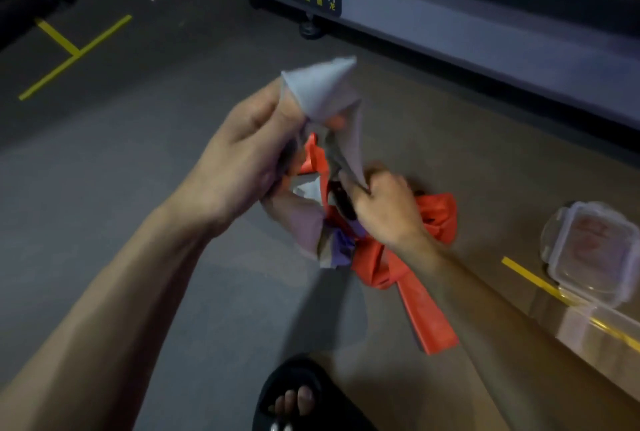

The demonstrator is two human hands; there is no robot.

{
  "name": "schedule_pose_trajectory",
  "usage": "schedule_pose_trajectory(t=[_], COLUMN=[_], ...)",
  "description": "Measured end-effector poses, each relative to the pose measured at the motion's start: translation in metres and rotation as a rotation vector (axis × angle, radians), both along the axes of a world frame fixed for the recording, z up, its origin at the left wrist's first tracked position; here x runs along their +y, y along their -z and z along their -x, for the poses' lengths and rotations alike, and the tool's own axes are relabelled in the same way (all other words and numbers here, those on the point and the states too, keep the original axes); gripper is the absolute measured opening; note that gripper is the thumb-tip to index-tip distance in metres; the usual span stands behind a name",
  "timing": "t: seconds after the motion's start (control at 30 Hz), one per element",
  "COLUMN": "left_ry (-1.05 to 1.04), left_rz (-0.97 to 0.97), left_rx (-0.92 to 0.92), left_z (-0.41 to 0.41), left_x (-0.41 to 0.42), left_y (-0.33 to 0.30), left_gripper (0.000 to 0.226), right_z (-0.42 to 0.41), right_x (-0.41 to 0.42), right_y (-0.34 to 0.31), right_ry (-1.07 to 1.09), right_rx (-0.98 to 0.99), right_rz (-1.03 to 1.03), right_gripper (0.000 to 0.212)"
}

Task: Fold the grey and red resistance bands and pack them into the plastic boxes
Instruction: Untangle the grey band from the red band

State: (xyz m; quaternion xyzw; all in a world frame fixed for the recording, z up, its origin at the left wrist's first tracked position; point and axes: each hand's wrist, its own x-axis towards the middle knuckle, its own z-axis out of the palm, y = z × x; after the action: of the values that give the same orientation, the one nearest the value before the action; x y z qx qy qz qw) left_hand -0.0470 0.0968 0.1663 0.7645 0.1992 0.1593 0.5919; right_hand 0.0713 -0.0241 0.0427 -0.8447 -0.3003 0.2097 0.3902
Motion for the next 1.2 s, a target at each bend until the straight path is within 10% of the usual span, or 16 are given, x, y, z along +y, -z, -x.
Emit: schedule_pose_trajectory(t=[0.3,0.43,0.57,0.63,0.8,0.93,1.03,1.2], left_ry=[0.142,-0.098,-0.539,-0.609,-0.303,0.017,0.182,-0.215], left_rz=[-0.384,-0.018,0.338,0.233,-0.01,0.212,0.185,-0.01], left_rx=[0.59,0.686,0.404,0.282,-0.024,-0.118,0.058,0.166], left_z=[0.043,0.078,0.075,0.056,0.014,-0.008,-0.01,0.006], left_x=[0.015,0.019,0.023,0.028,0.009,-0.019,-0.027,-0.003], left_y=[0.132,0.189,0.182,0.153,0.069,0.03,0.035,0.087], left_gripper=[0.056,0.057,0.004,0.021,0.023,0.012,0.03,0.036], right_z=[-0.042,-0.07,-0.076,-0.065,-0.036,-0.001,0.023,0.038], right_x=[0.012,-0.001,-0.01,-0.013,-0.029,-0.027,-0.038,-0.039], right_y=[-0.122,-0.129,-0.094,-0.069,-0.023,-0.006,0.019,0.005], right_ry=[0.403,0.365,0.37,0.352,-0.131,-0.476,-0.289,0.04], right_rx=[0.44,0.503,0.681,0.776,0.595,0.335,0.572,1.026], right_rz=[-0.914,-0.992,-0.663,-0.436,-0.142,0.272,0.23,-0.033], right_gripper=[0.025,0.028,0.027,0.025,0.022,0.031,0.041,0.027])
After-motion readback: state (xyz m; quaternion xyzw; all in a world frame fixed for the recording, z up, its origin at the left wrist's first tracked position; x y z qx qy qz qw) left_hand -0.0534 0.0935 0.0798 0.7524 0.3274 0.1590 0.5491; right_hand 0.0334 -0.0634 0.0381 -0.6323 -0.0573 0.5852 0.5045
